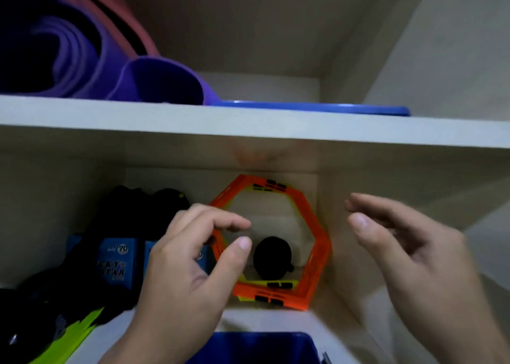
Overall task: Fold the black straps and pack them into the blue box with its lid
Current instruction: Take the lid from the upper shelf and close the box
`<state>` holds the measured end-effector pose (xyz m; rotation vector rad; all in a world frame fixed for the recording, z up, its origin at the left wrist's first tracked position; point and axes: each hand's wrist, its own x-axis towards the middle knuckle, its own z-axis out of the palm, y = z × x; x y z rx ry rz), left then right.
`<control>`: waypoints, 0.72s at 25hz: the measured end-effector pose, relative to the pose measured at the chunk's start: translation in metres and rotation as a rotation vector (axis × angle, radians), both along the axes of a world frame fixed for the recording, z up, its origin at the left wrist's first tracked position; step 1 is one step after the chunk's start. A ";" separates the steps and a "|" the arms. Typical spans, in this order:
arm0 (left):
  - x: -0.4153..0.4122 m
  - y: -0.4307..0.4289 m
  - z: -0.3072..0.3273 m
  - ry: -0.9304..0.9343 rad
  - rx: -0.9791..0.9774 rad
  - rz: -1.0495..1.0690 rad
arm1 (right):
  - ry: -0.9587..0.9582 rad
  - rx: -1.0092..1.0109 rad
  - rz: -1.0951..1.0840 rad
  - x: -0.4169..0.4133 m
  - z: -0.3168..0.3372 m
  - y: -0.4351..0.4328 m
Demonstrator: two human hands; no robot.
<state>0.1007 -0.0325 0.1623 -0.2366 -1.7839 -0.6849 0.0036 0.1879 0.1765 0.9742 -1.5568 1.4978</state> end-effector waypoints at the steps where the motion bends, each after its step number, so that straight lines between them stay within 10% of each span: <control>1: 0.002 0.002 0.012 0.049 -0.056 0.014 | 0.065 -0.026 -0.031 0.004 0.012 0.004; 8: -0.004 0.013 0.106 0.314 -0.460 0.404 | 0.433 -0.008 -0.510 0.002 0.099 0.017; 13: 0.000 0.014 0.158 -0.103 -0.443 0.761 | 0.023 0.435 -0.731 -0.007 0.137 0.021; 18: 0.002 0.019 0.154 -0.160 -0.476 0.878 | 0.075 0.486 -0.812 -0.008 0.135 0.025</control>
